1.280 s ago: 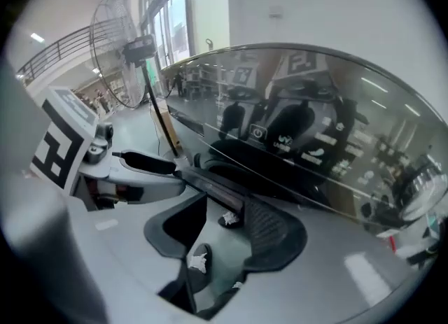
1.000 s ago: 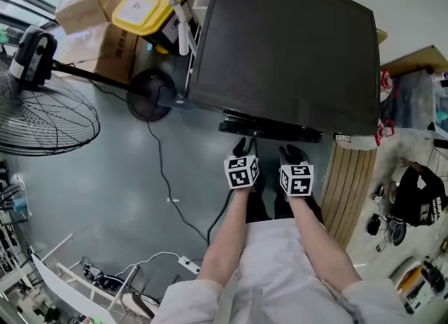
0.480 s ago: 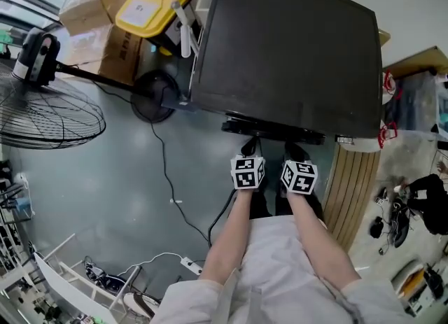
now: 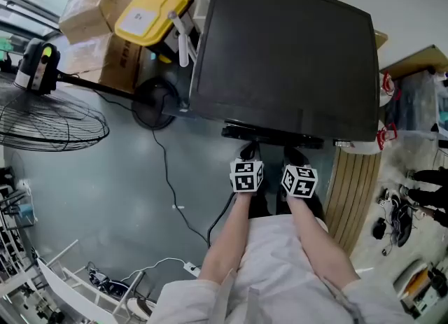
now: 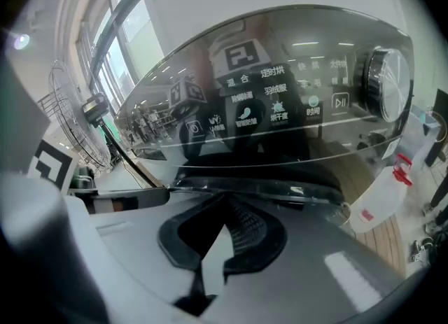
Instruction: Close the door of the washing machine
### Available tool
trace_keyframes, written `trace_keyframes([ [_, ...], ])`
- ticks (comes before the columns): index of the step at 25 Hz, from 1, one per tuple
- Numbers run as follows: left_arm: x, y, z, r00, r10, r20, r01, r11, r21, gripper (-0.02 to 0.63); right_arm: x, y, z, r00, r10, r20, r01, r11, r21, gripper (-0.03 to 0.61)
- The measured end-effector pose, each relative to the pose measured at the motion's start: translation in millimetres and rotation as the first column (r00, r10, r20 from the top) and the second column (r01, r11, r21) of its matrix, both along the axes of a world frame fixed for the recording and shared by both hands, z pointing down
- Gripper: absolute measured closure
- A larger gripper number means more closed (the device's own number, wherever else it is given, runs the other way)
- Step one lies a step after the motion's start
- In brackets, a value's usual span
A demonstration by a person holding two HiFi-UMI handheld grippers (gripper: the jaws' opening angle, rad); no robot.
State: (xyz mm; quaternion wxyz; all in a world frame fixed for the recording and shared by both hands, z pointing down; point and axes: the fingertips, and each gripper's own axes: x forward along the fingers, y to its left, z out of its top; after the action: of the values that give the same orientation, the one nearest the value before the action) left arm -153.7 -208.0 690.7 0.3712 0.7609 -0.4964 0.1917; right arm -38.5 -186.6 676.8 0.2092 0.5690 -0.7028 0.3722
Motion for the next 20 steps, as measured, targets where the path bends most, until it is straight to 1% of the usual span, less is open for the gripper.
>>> trace_keyframes([
  [9,0.0,-5.0,-1.5,1.0,0.006,0.007,-0.006,1.0,-0.004,0.609,-0.3,-2.6,-1.0,1.0,-0.003,-0.007,0.003,1.0,0.0,0.575],
  [13,-0.4,-4.5,-0.2,1.0,0.019,-0.004,-0.019,1.0,-0.006,0.607,-0.7,-1.8,1.4,1.0,0.004,-0.015,-0.004,1.0,-0.001,0.575],
  [17,3.1,-5.2,2.2,0.999,0.035,0.024,-0.035,0.999,0.003,0.607,2.6,-2.9,2.5,1.0,0.019,-0.006,-0.019,1.0,0.003,0.575],
  [20,2.7,-7.3,0.2,0.998,0.053,0.029,-0.053,0.998,0.014,0.607,1.5,-4.5,1.3,1.0,0.023,-0.006,-0.023,1.0,0.004,0.575],
])
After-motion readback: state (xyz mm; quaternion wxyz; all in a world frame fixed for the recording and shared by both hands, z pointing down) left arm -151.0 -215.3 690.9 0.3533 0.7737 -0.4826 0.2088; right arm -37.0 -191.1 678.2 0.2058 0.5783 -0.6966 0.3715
